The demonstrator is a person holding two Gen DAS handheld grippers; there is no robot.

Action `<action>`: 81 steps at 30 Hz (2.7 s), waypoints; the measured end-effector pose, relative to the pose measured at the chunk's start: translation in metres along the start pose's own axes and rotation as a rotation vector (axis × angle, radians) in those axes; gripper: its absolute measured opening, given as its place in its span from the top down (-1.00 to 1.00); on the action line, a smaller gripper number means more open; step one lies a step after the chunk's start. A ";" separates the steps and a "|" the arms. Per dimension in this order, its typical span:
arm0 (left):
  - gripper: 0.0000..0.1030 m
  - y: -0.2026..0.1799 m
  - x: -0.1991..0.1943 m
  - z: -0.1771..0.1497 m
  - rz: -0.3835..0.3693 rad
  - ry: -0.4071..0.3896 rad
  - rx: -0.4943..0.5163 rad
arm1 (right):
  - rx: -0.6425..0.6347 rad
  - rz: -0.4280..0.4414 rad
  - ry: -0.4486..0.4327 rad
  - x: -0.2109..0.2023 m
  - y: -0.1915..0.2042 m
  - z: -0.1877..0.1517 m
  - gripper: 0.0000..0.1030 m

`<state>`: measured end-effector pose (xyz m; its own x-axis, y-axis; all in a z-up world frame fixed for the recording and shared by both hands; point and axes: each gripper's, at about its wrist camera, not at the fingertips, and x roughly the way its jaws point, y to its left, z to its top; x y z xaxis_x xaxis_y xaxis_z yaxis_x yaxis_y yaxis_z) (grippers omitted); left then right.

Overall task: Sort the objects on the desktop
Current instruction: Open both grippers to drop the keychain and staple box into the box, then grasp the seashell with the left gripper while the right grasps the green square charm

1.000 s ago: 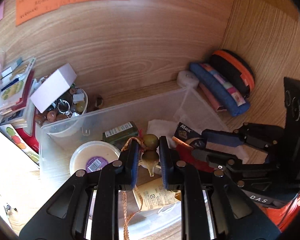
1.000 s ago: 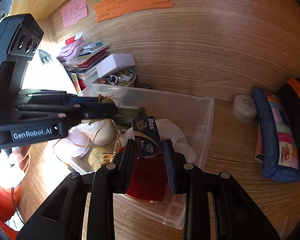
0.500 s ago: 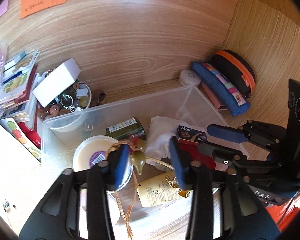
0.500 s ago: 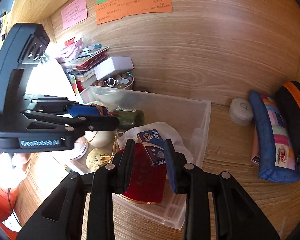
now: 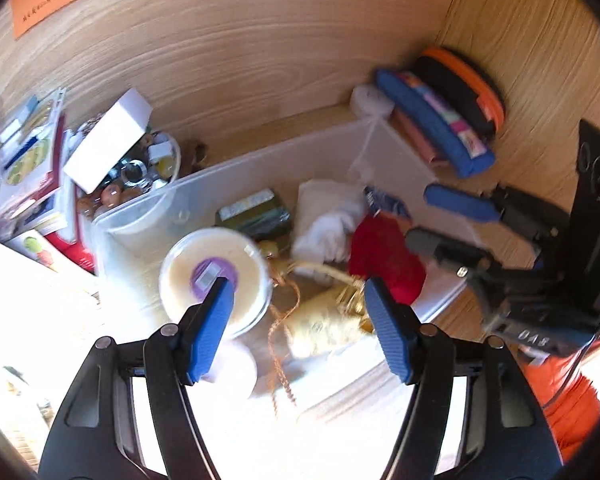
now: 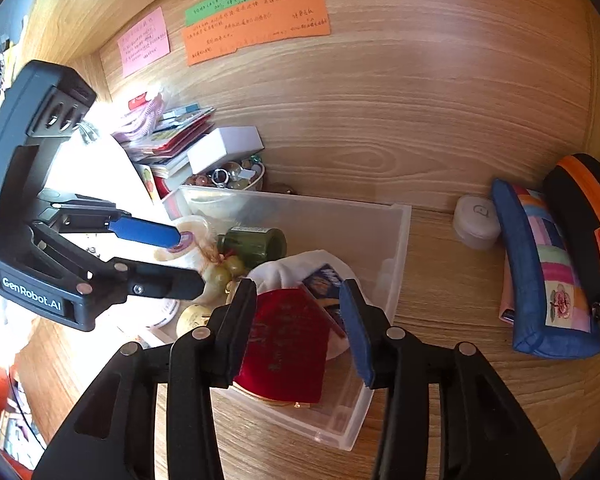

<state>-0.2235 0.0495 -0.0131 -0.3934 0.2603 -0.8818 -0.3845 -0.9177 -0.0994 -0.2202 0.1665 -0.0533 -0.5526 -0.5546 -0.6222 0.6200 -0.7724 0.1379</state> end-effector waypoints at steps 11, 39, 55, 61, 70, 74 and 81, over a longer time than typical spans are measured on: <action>-0.43 0.006 -0.030 -0.039 0.151 -0.036 -0.047 | 0.008 0.014 -0.043 -0.011 0.004 -0.001 0.06; -0.44 -0.002 0.024 -0.129 0.313 0.003 -0.060 | -0.183 0.002 -0.074 -0.068 0.076 -0.045 0.01; -0.12 0.002 0.028 -0.130 0.164 -0.079 -0.092 | -0.192 0.006 0.095 -0.025 0.085 -0.076 0.01; 0.22 0.007 0.022 -0.137 0.172 -0.118 -0.101 | -0.218 0.024 0.126 -0.009 0.097 -0.076 0.01; 0.22 0.052 0.002 -0.162 0.116 -0.161 -0.150 | -0.207 0.029 0.206 0.031 0.118 -0.073 0.01; 0.22 0.061 -0.012 -0.181 0.081 -0.187 -0.184 | -0.156 0.026 0.245 0.050 0.123 -0.068 0.01; 0.22 0.076 -0.028 -0.195 0.014 -0.240 -0.239 | -0.049 -0.006 0.265 0.070 0.130 -0.061 0.01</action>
<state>-0.0790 -0.0856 -0.0854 -0.5931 0.2844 -0.7532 -0.1821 -0.9587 -0.2186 -0.1440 0.0458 -0.1262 -0.3953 -0.4448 -0.8037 0.6467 -0.7561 0.1004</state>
